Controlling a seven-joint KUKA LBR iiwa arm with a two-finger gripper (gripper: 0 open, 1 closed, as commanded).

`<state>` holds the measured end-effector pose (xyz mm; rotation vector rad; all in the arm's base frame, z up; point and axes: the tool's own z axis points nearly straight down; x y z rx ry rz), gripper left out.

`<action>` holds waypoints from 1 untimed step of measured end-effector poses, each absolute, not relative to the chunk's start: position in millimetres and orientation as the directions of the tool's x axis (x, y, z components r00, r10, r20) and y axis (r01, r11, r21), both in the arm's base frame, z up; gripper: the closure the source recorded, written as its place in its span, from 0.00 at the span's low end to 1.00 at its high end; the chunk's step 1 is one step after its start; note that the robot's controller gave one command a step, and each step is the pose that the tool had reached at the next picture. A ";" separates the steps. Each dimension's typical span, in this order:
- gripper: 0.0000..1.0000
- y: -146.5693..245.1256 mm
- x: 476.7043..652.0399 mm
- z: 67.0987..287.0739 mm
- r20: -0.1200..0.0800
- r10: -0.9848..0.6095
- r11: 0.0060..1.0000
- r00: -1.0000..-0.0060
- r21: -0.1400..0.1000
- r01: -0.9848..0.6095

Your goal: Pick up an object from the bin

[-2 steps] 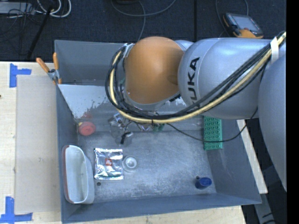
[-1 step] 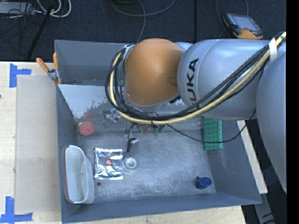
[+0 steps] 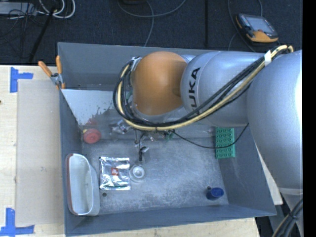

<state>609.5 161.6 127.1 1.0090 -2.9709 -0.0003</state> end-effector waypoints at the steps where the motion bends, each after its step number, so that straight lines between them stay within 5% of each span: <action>1: 0.00 199.8 578.4 68.9 0.005 -0.527 0.850 -0.850 0.004 -0.527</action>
Offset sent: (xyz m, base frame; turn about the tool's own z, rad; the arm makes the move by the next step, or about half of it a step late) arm -0.0285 0.0359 -0.0548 0.1020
